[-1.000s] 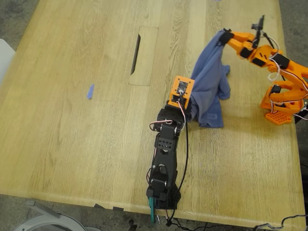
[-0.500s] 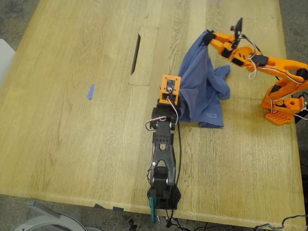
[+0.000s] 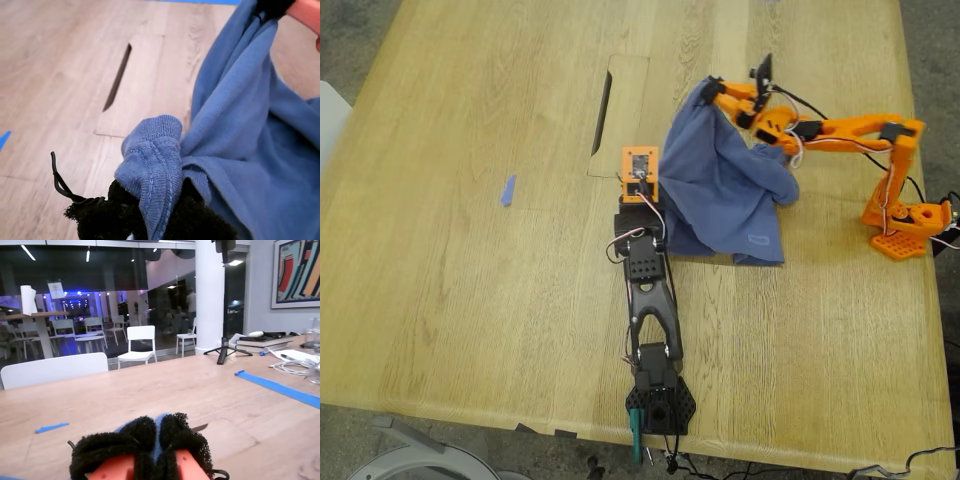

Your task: Fold a T-shirt

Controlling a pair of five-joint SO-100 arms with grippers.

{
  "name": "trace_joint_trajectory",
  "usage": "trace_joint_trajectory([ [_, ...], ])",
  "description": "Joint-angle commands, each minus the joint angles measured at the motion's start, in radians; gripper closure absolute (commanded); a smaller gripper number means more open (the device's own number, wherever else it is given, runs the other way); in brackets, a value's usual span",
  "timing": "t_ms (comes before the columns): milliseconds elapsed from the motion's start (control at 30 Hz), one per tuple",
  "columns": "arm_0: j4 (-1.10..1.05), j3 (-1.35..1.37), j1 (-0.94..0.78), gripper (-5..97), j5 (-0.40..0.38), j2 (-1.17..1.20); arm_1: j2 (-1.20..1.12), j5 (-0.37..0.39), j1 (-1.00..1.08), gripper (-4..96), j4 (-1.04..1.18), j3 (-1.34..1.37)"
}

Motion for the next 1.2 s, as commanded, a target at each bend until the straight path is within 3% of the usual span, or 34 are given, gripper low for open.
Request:
trace_joint_trajectory([
  [0,-0.081,-0.026,-0.071,92,0.003,0.011,-0.087,0.0,0.014,89.3,0.034,-0.204],
  [267,-0.167,-0.054,-0.15,92,0.003,-0.063,-0.426,-0.003,0.012,89.3,0.307,-0.79],
  [433,-0.196,-0.052,-0.175,92,0.003,-0.087,-0.957,0.002,0.011,88.5,0.79,-1.775],
  [733,-0.279,-0.026,-0.216,92,0.005,-0.127,-0.971,-0.005,0.043,88.7,0.801,-1.795],
  [1033,-0.577,-0.078,-0.354,92,0.012,-0.256,-0.977,-0.017,0.069,89.5,0.488,-1.707],
  [1167,-0.658,-0.08,-0.388,92,0.014,-0.268,-0.994,-0.018,0.069,89.7,0.46,-1.712],
])
